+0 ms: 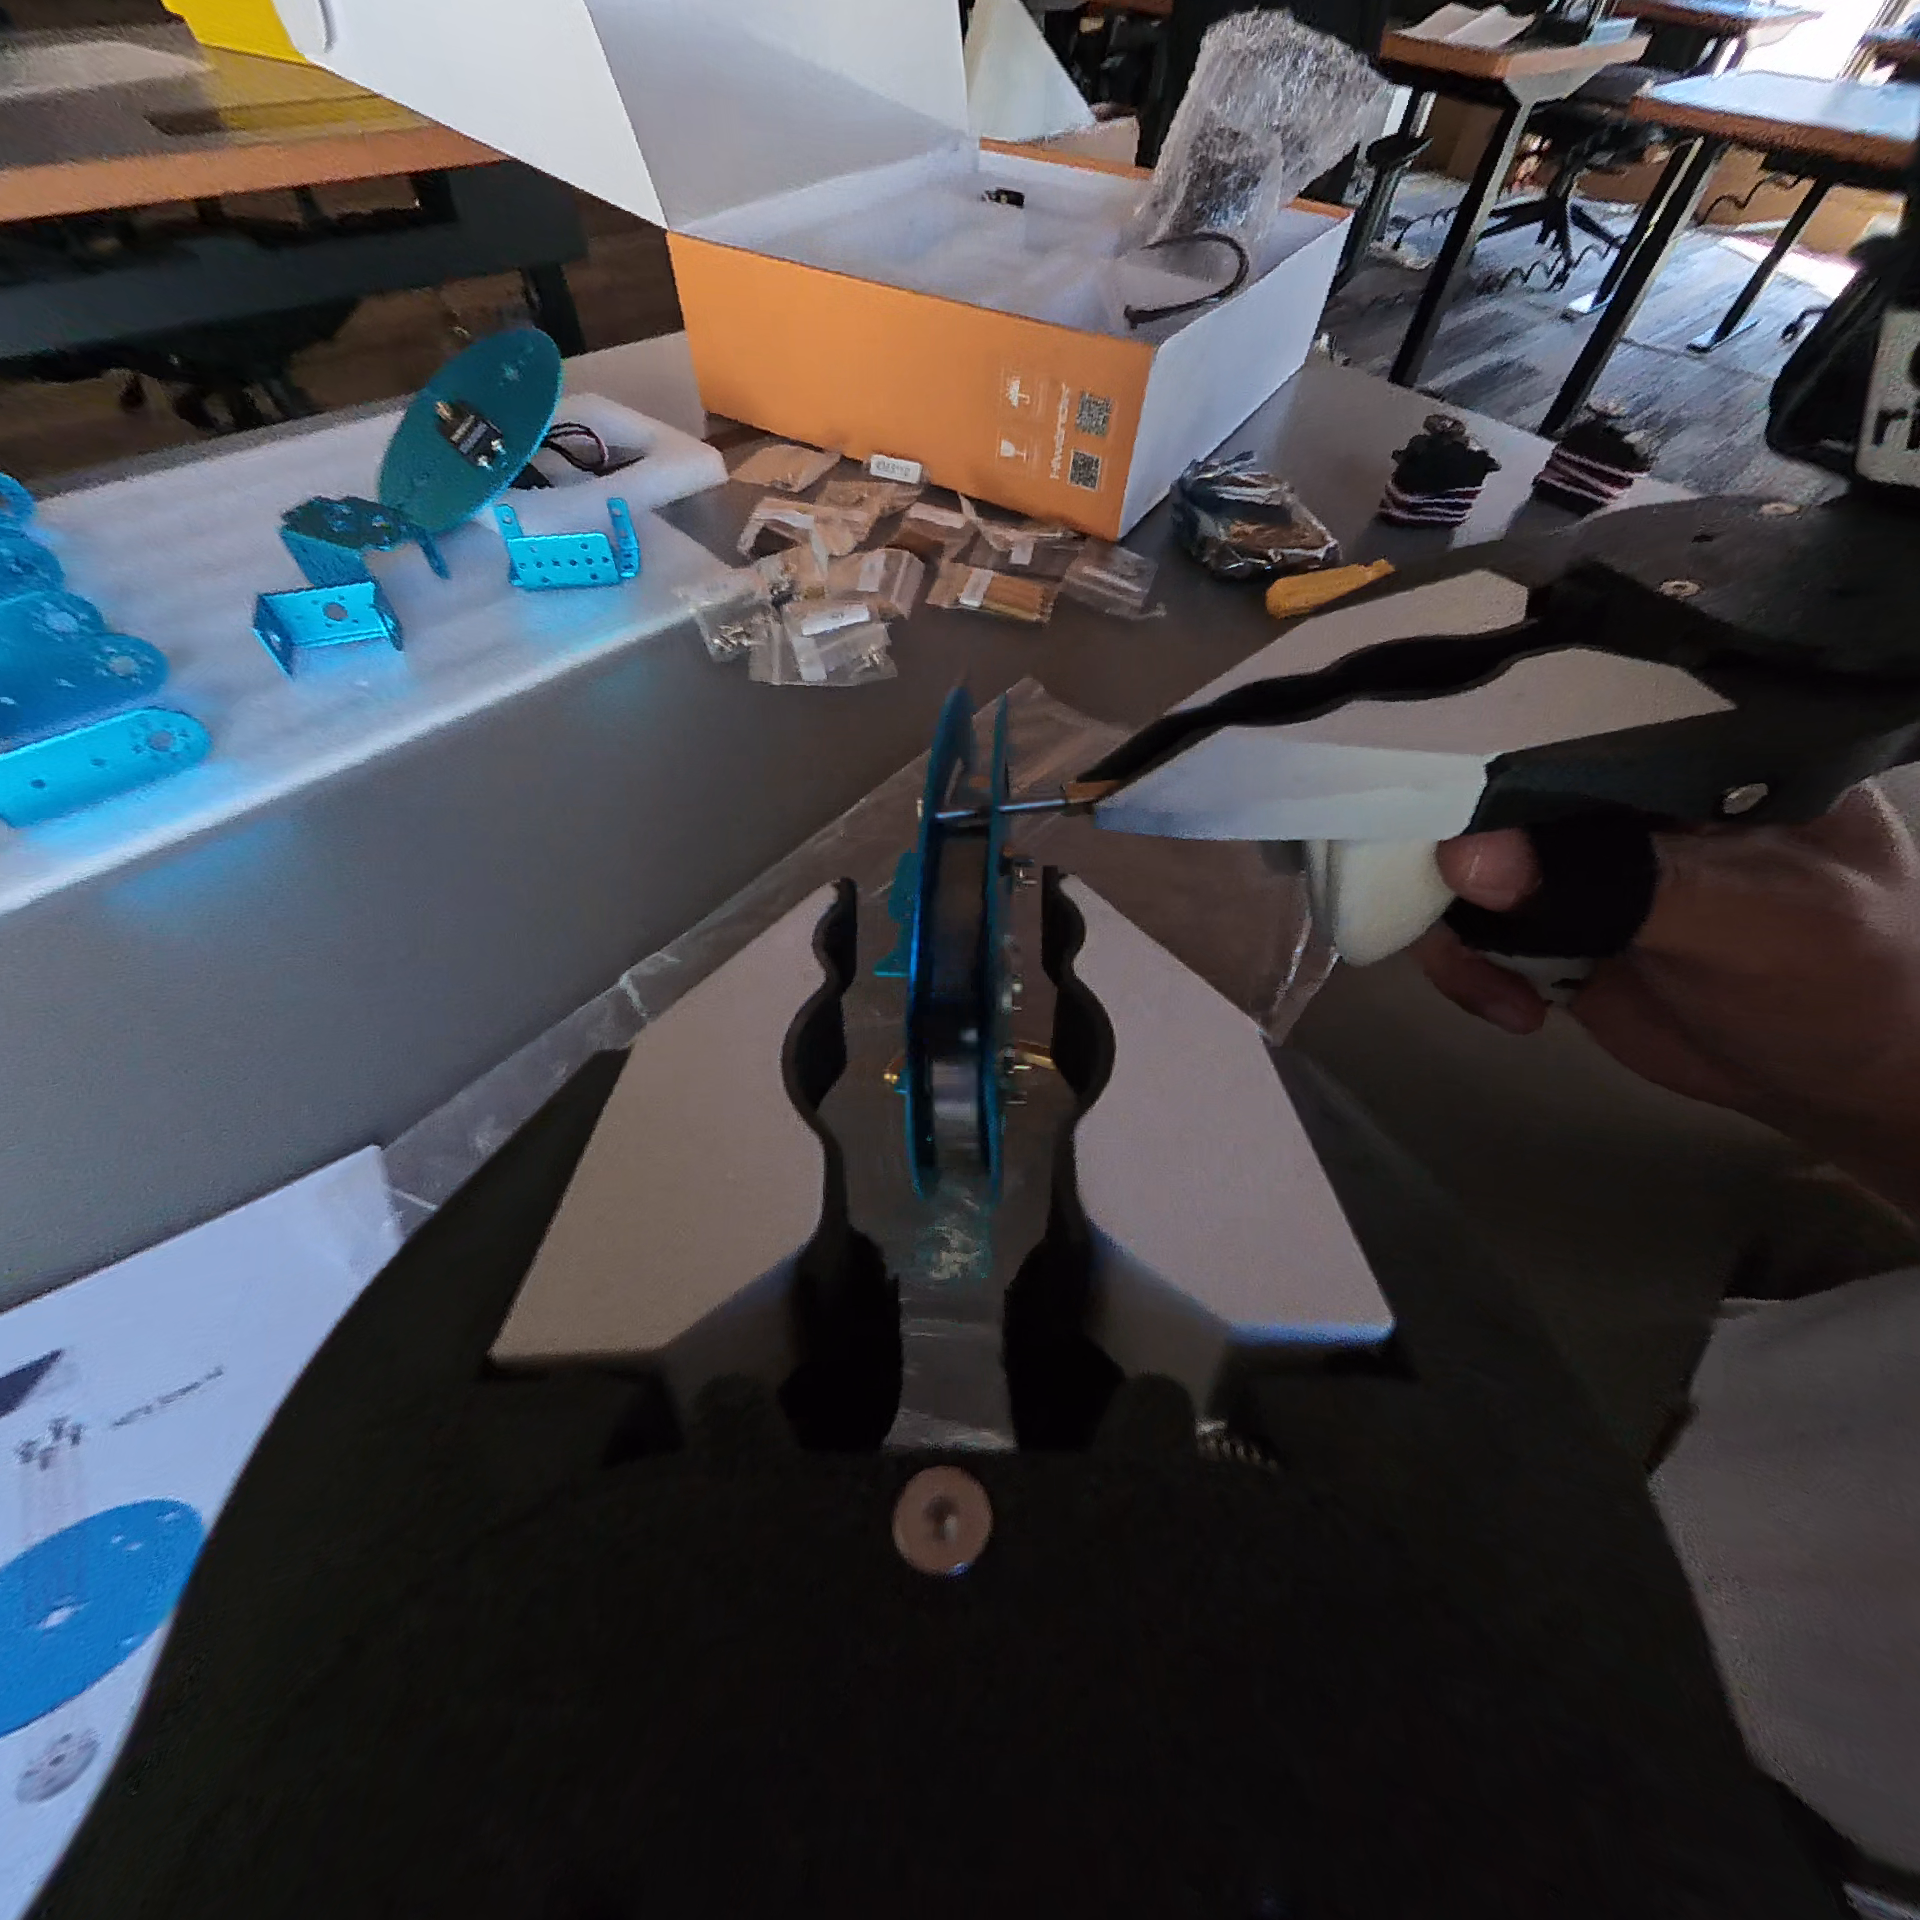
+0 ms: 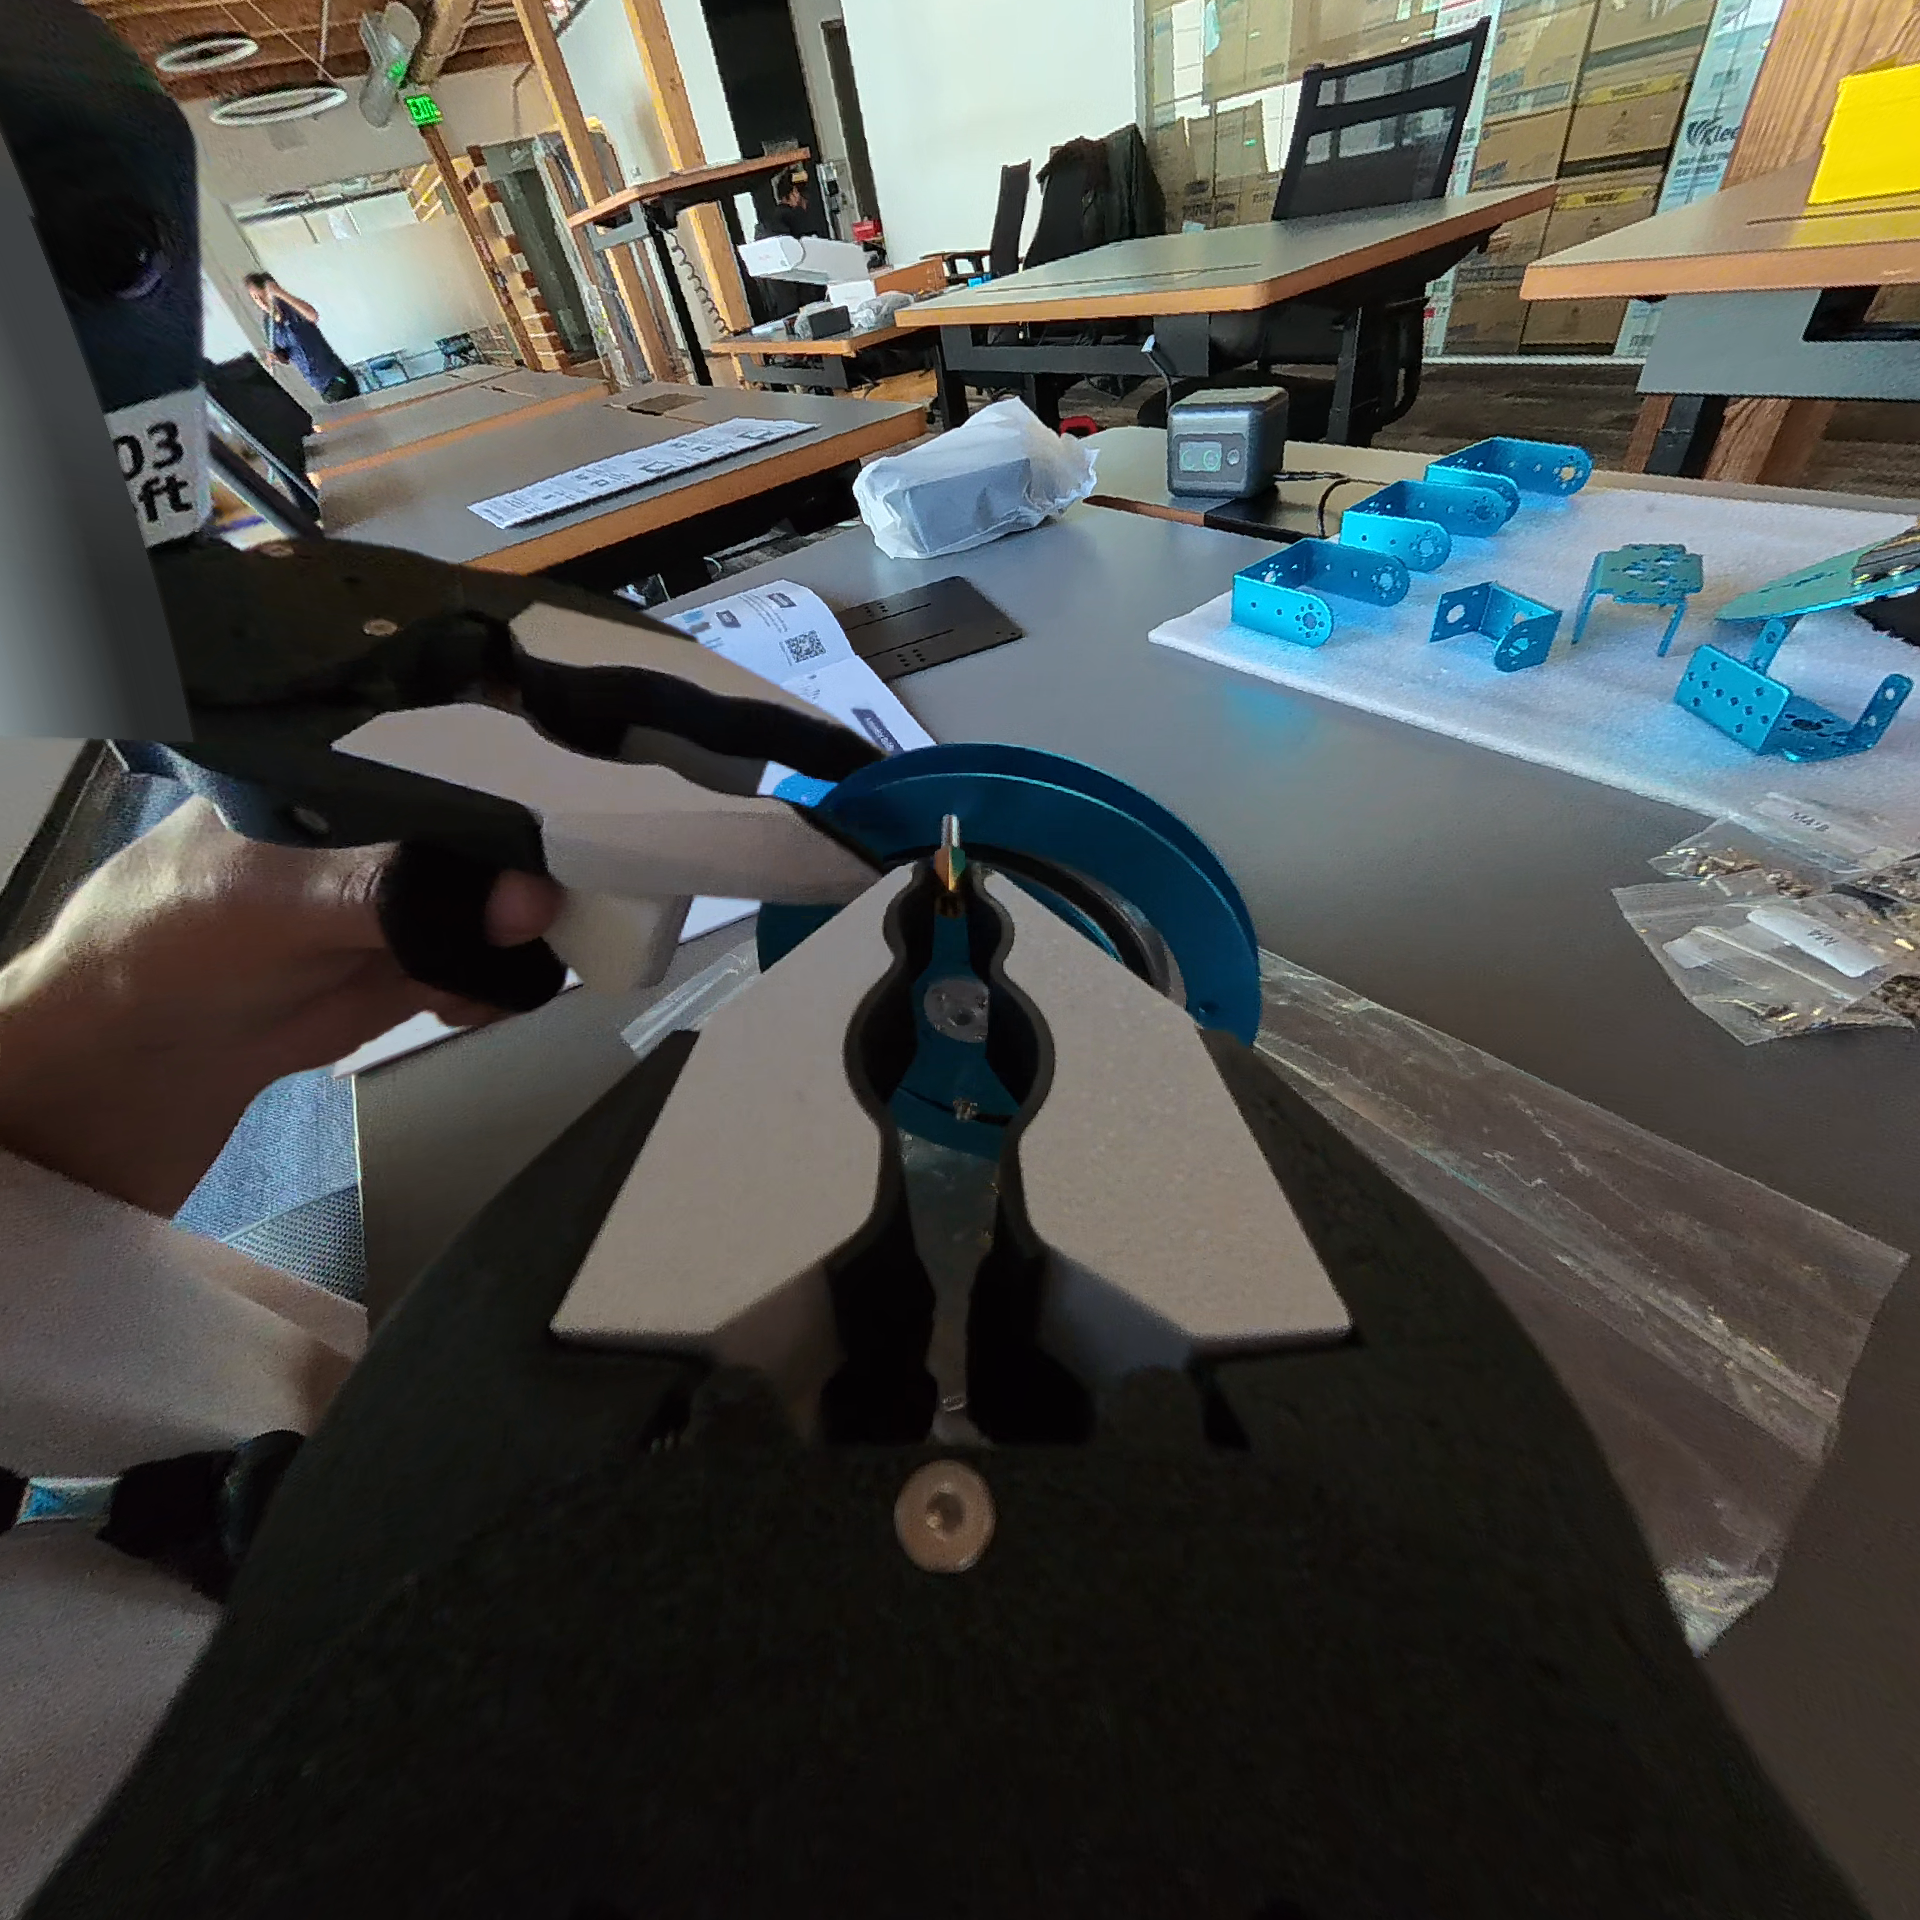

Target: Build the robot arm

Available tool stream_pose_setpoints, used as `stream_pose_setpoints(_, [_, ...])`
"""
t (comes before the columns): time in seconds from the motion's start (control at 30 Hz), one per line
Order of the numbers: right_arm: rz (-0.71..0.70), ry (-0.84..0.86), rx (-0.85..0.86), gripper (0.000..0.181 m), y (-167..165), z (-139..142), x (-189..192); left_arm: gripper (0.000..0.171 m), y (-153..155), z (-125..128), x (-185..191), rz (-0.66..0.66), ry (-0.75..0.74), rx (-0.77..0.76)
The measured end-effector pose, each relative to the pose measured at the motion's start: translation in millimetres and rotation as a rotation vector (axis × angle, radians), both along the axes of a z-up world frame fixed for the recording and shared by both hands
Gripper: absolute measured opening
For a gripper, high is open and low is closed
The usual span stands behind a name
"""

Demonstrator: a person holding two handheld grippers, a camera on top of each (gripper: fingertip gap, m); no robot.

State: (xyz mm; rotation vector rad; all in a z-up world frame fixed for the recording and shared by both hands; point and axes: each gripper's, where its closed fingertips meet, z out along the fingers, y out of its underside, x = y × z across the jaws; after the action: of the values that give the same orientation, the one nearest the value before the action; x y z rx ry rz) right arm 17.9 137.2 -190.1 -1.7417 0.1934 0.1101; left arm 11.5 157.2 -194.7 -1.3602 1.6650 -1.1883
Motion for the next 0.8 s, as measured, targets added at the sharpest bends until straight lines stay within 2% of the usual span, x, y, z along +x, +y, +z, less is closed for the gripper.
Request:
stream_pose_setpoints(0.13, [-0.001, -0.002, -0.001, 0.004, 1, 0, -1, 0.034, -2, 11, 3, -0.048, -0.013, -0.030])
stream_pose_setpoints(0.23, [0.004, 0.001, -0.002, 0.004, 1, 0, -2, 0.034, -6, 8, 9, -0.079, 0.012, 0.014])
stream_pose_setpoints(0.33, [-0.009, -0.005, -0.004, 0.004, 1, -1, 1, 0.026, -9, 7, 11, -0.097, 0.025, 0.019])
stream_pose_setpoints(0.63, [0.012, 0.010, -0.003, 0.004, 2, -1, -3, 0.028, -11, -6, 6, -0.082, 0.060, 0.050])
stream_pose_setpoints(0.8, [0.023, 0.018, -0.006, 0.005, 2, -1, -4, 0.029, -8, 1, 5, -0.067, 0.022, 0.068])
